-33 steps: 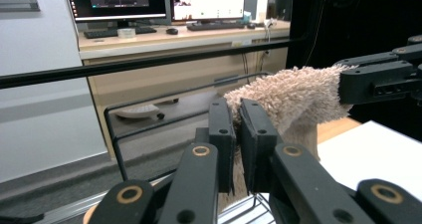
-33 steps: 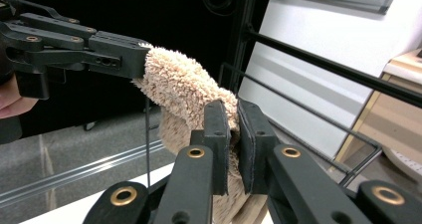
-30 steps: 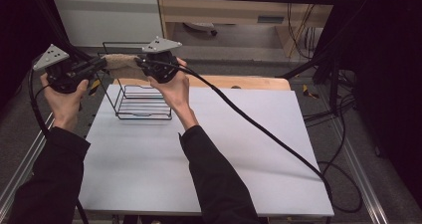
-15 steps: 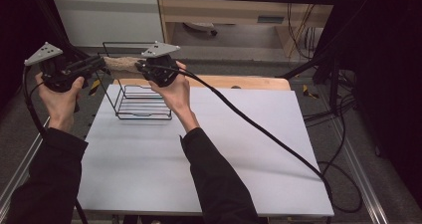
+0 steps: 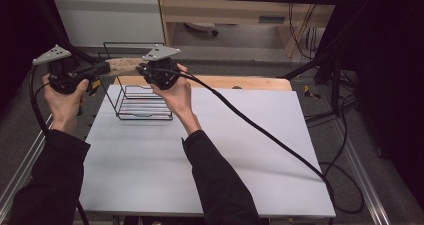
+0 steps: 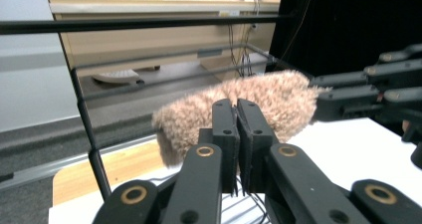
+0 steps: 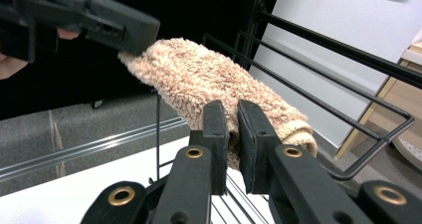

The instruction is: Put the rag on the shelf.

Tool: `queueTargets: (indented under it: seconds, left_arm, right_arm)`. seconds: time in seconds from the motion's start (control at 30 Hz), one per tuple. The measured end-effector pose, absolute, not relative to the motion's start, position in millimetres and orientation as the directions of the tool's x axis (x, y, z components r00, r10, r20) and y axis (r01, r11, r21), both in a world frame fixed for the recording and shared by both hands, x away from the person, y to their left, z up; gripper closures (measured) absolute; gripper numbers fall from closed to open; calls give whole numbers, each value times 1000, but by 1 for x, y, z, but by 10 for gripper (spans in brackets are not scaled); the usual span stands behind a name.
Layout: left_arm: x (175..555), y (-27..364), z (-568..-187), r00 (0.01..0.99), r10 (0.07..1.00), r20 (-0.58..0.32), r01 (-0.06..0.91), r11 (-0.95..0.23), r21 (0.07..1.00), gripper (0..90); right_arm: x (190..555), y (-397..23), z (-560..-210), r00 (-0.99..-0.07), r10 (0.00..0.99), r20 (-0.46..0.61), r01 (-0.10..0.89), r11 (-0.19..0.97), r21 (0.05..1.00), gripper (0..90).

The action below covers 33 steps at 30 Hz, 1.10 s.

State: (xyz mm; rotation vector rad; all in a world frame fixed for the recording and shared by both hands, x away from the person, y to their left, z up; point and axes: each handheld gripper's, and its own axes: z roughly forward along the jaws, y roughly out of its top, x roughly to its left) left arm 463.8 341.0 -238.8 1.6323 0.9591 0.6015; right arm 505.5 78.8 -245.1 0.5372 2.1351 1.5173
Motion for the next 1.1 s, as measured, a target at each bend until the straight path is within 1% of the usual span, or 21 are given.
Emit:
queueTargets:
  seconds: [0.1, 0.33, 0.43, 0.5, 0.57, 0.67, 0.87, 1.1]
  left_arm:
    - [464, 341, -243, 543, 836, -79, 292, -100, 951, 890]
    - [467, 340, -253, 537, 841, -69, 313, -123, 942, 895]
    - [469, 339, -256, 536, 841, -68, 319, -128, 939, 896]
    - [470, 338, -258, 534, 843, -65, 325, -133, 936, 896]
    - [471, 338, -259, 532, 844, -66, 325, -131, 936, 896]
    - [471, 337, -261, 529, 846, -59, 326, -138, 935, 895]
    - [476, 337, -267, 507, 860, -57, 343, -140, 929, 895]
    - [478, 337, -268, 499, 864, -67, 337, -122, 933, 893]
  right_arm:
    - [505, 79, -246, -819, 555, -142, 53, 320, 946, 798]
    - [502, 78, -244, -834, 538, -124, 67, 321, 945, 701]
    - [500, 77, -241, -833, 542, -114, 64, 298, 952, 679]
    - [500, 77, -240, -837, 539, -94, 75, 284, 956, 703]
    - [502, 78, -242, -842, 535, -76, 100, 293, 951, 803]
    - [506, 78, -249, -835, 547, -52, 148, 315, 937, 889]
    - [515, 78, -264, -810, 586, -29, 199, 321, 926, 900]
    - [516, 78, -266, -808, 588, -33, 191, 315, 930, 890]
